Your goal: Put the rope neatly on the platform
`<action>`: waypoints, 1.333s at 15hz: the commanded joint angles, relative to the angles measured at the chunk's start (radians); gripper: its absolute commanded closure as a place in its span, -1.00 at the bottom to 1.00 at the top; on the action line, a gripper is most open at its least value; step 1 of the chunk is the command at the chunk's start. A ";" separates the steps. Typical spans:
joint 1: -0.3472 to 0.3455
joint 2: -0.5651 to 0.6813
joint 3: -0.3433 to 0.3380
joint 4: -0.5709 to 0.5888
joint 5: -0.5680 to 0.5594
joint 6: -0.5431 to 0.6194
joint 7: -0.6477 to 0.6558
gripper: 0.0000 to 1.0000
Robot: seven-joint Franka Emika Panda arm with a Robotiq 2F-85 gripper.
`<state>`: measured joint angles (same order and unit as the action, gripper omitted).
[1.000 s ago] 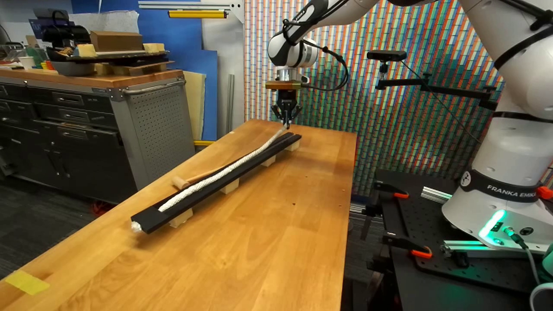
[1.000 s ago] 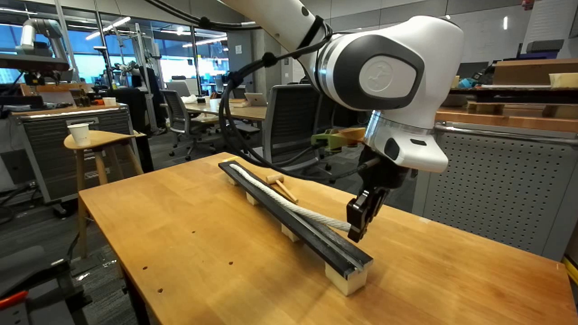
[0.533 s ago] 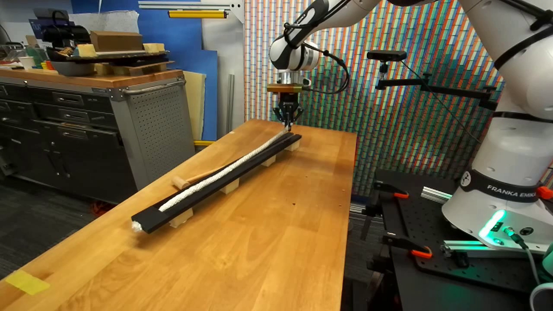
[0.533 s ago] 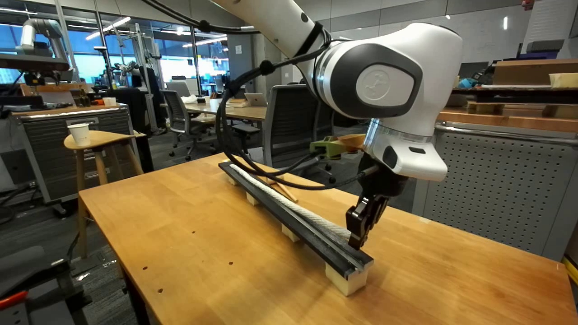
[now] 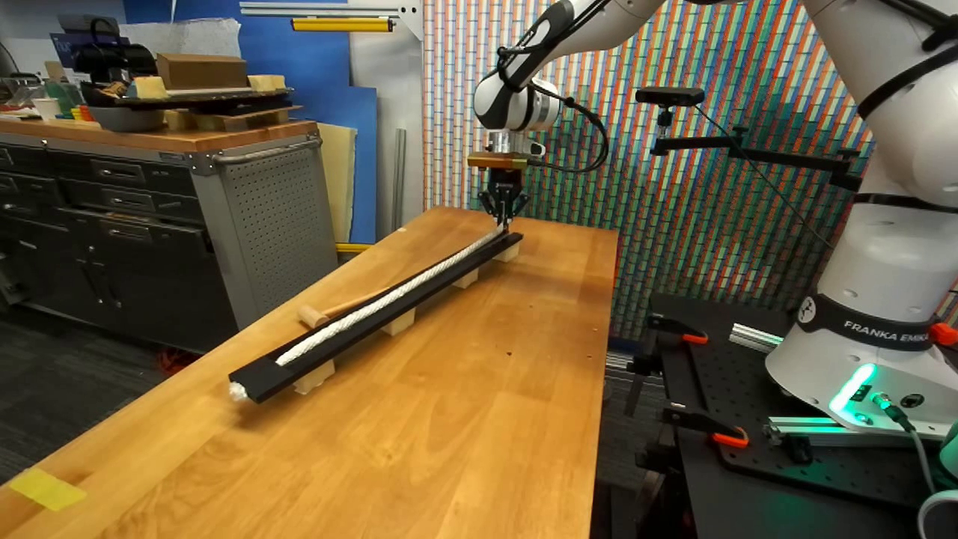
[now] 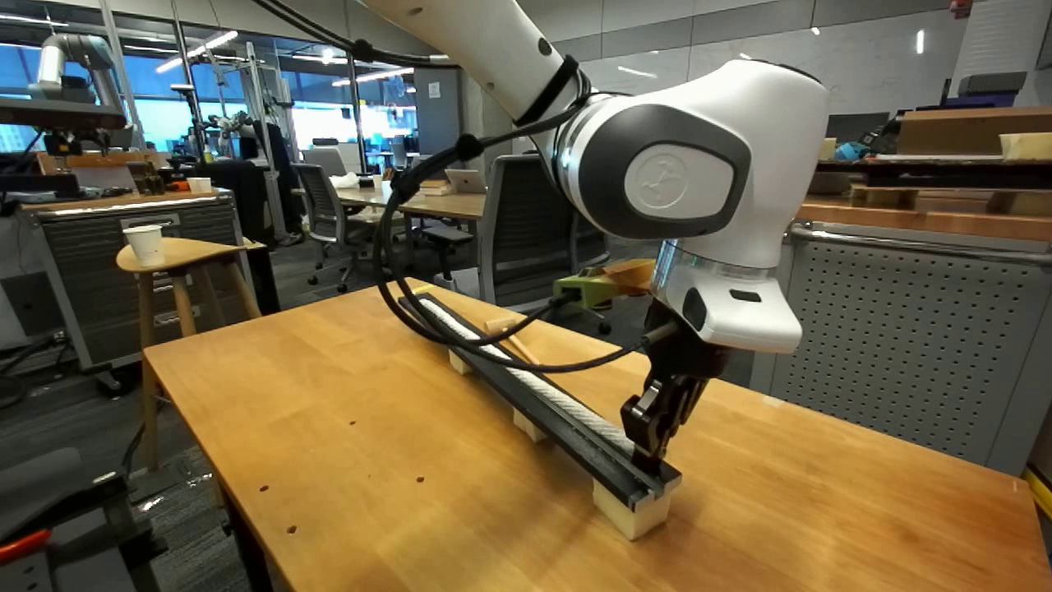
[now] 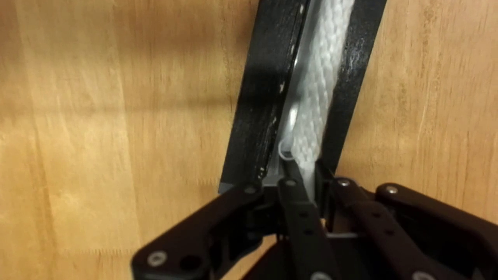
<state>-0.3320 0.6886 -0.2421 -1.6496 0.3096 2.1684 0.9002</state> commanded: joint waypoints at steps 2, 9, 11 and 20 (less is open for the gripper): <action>0.017 -0.064 -0.026 -0.096 0.012 0.090 0.010 0.94; 0.032 -0.123 -0.030 -0.197 0.005 0.198 0.016 0.94; 0.035 -0.132 -0.030 -0.213 0.004 0.213 0.018 0.94; 0.032 -0.141 -0.044 -0.227 0.003 0.228 0.022 0.51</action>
<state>-0.3143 0.5754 -0.2666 -1.8479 0.3100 2.3751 0.9131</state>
